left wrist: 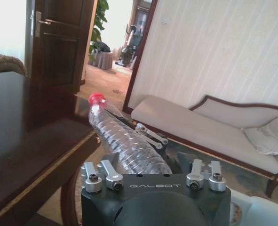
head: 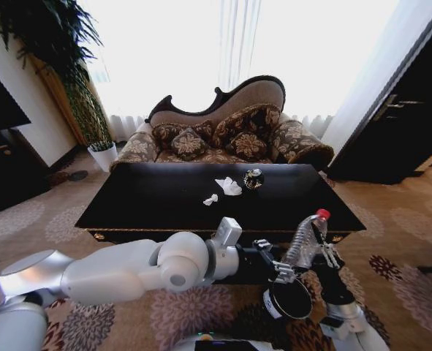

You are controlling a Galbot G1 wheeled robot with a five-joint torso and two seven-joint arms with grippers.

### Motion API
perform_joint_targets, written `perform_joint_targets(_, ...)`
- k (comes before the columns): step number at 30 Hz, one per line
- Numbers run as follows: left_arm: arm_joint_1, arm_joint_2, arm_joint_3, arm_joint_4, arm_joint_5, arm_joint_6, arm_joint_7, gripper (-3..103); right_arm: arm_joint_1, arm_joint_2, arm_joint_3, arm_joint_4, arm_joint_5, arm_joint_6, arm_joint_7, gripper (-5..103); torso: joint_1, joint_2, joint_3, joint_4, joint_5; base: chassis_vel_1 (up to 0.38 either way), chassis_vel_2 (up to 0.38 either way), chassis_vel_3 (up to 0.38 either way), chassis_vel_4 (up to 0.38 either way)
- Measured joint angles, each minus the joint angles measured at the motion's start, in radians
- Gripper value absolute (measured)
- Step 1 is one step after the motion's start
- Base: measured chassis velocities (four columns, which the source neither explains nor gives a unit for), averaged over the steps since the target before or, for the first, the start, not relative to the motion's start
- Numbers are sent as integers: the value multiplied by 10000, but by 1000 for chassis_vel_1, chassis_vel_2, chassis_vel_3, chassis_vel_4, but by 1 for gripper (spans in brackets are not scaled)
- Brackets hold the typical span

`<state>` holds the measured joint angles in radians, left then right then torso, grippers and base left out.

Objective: Move to the front of the table and place the trash on the table into the trash bin.

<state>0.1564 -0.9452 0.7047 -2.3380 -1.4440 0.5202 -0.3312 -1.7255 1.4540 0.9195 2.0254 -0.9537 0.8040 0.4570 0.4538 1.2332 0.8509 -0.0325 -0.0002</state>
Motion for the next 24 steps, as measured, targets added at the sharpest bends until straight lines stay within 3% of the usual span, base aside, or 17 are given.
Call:
perform_joint_targets(5,134,381,-473,-116,208,-329,62,96,4,-12,13,-385,109,0,19,24,1,0,0,0,-1,0,0,0,0)
perform_joint_targets(9,332,587,-919,-122,532,-549,65,100,49,-11,-33,-663,380,0,-55,24,0,0,0,0,0,0,0,0,0)
perform_joint_targets(14,1357,1158,-2129,63,1080,-855,5,100,71,12,-142,-1202,1301,-10,-536,24,1,0,0,-1,0,0,0,0,0)
perform_joint_targets(16,2815,1632,-3305,225,1687,-982,57,100,85,47,-162,-1480,1591,-14,-671,24,0,0,0,0,-2,0,0,0,0)
perform_joint_targets(19,3745,1874,-4107,280,2080,-1080,164,100,72,63,-194,-1604,1869,-18,-811,24,1,0,0,0,-6,0,0,0,0)
perform_joint_targets(20,4879,2175,-5373,310,2738,-1233,397,100,54,80,-210,-1742,2235,-24,-996,24,0,0,-1,1,-3,0,0,0,0)
perform_joint_targets(22,6017,2455,-6557,308,3320,-1393,672,100,36,87,-218,-1888,2743,-29,-1287,24,0,0,-1,2,-4,0,0,0,0)
perform_joint_targets(23,6017,2455,-6557,308,3320,-1393,672,100,36,87,-218,-1888,2743,-29,-1287,24,0,0,-1,2,-4,0,0,0,0)
perform_joint_targets(24,6628,2608,-7120,305,3623,-1499,799,100,22,87,-226,-1971,3083,-32,-1480,24,0,-1,-1,2,-5,0,0,0,0)
